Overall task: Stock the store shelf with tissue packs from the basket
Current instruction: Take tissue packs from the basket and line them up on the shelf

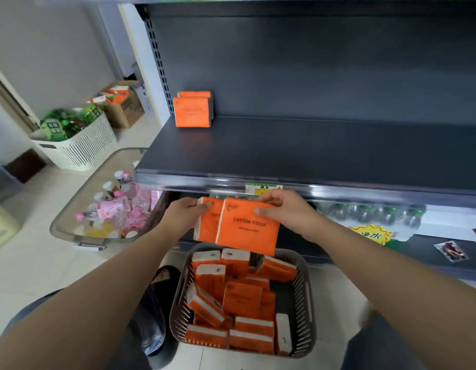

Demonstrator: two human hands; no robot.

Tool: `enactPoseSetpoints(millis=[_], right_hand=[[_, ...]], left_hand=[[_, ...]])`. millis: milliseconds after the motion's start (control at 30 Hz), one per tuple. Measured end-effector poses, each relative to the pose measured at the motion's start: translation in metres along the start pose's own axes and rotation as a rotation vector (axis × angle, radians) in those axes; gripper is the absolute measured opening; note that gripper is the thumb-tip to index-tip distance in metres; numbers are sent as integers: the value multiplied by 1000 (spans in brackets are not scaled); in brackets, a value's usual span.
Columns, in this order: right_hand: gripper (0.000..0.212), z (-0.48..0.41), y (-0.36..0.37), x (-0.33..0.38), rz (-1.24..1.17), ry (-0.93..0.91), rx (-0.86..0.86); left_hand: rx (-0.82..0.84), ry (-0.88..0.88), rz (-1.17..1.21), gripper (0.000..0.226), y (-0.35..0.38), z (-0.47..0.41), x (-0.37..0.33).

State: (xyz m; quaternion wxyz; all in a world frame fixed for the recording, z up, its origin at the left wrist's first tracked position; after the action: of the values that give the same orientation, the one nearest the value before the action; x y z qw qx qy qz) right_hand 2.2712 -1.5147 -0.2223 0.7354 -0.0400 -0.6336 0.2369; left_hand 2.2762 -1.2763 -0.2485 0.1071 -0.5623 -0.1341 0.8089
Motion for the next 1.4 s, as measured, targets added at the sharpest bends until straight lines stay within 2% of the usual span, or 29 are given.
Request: enactPoseSetpoints(millis=[200, 300, 433, 567, 667, 767, 867, 1000, 1067, 1133, 1200, 1267, 1333, 1400], right_hand=[[11, -26, 12, 25, -120, -23, -7], [11, -42, 14, 38, -149, -42, -47], [17, -66, 12, 59, -141, -114, -140], [16, -101, 8, 78, -133, -169, -205], [13, -127, 10, 89, -155, -206, -228], [14, -153, 15, 95, -158, -238, -255], [22, -176, 21, 99, -47, -256, -280], [55, -199, 24, 106, 10, -239, -374], [65, -207, 26, 105, -118, -128, -285], [61, -213, 32, 103, -275, -36, -126], [55, -220, 37, 102, -302, -1, -14], [53, -229, 40, 102, -300, 8, 18], [52, -237, 41, 103, -310, -7, -5], [49, -245, 43, 105, -329, -43, -39]], left_hand=[[1, 32, 178, 26, -5, -15, -17], [-28, 18, 277, 31, -13, -31, -26], [22, 76, 378, 37, -26, -58, -42], [92, 175, 408, 71, -38, -87, -63], [129, 270, 385, 70, -45, -103, -75], [155, 294, 375, 75, -50, -119, -81], [135, 309, 405, 67, -59, -137, -87], [101, 351, 454, 72, -69, -160, -94], [90, 367, 497, 63, -74, -170, -96], [104, 385, 516, 50, -79, -178, -98], [132, 403, 519, 35, -83, -184, -102], [155, 422, 521, 28, -87, -191, -105], [152, 422, 520, 30, -91, -198, -106], [131, 403, 522, 48, -94, -207, -105]])
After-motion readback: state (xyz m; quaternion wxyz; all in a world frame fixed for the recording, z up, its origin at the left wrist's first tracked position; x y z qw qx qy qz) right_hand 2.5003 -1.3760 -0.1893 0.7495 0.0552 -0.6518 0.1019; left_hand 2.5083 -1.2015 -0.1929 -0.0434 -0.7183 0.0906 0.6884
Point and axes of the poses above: each hand's wrist, its own z-axis away from the middle knuckle, its own y-axis out of the palm, x = y × z, the point moved 3 cm from there along -z, towards the middle knuckle, and after that the axes turned 2 degrees about z, right-handed, at the moved point
